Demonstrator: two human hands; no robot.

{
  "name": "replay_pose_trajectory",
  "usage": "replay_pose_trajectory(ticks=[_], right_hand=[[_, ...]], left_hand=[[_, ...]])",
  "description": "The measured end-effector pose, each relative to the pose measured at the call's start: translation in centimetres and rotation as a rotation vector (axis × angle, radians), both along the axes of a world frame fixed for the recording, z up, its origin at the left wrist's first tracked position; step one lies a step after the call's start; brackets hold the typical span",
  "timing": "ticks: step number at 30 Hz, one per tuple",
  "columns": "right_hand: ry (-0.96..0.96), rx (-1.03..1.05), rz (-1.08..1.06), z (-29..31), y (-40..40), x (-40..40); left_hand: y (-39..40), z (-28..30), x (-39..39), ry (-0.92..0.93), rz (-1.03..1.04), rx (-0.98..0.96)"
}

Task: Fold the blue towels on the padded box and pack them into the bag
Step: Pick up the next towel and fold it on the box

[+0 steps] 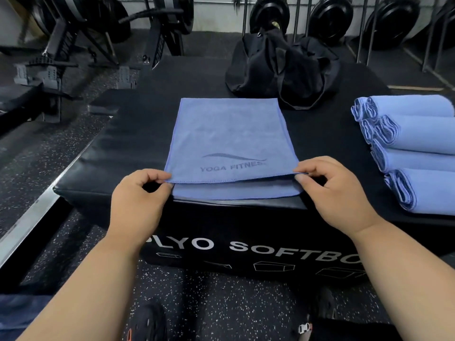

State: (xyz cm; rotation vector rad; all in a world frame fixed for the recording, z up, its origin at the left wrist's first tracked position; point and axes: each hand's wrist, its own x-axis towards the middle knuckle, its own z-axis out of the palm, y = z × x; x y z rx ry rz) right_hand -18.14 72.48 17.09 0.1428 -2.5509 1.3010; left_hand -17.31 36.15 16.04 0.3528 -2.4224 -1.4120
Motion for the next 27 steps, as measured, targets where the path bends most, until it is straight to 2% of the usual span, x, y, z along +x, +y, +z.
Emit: replay_pose_trajectory(ticks=[3, 8, 15, 22, 27], right_hand=[[-0.005, -0.031, -0.008, -0.2, 0.3, 0.1], [-0.014, 0.034, 0.04, -0.6, 0.5, 0.1], [0.07, 0.03, 0.071, -0.6, 0.6, 0.5], [-0.033, 0.078, 0.161, 0.3, 1.2, 1.1], [-0.045, 0.122, 0.182, 0.5, 1.4, 1.2]], left_hand=[[-0.5, 0.1, 0.3, -0.06, -0.045, -0.046], [-1.4, 0.0, 0.8, -0.093, -0.106, -0.132], [-0.1, -0.1, 1.4, 0.083, -0.132, -0.26], [-0.2, -0.1, 1.5, 0.083, -0.186, -0.147], [-0.6, -0.2, 1.3, 0.112, -0.252, -0.365]])
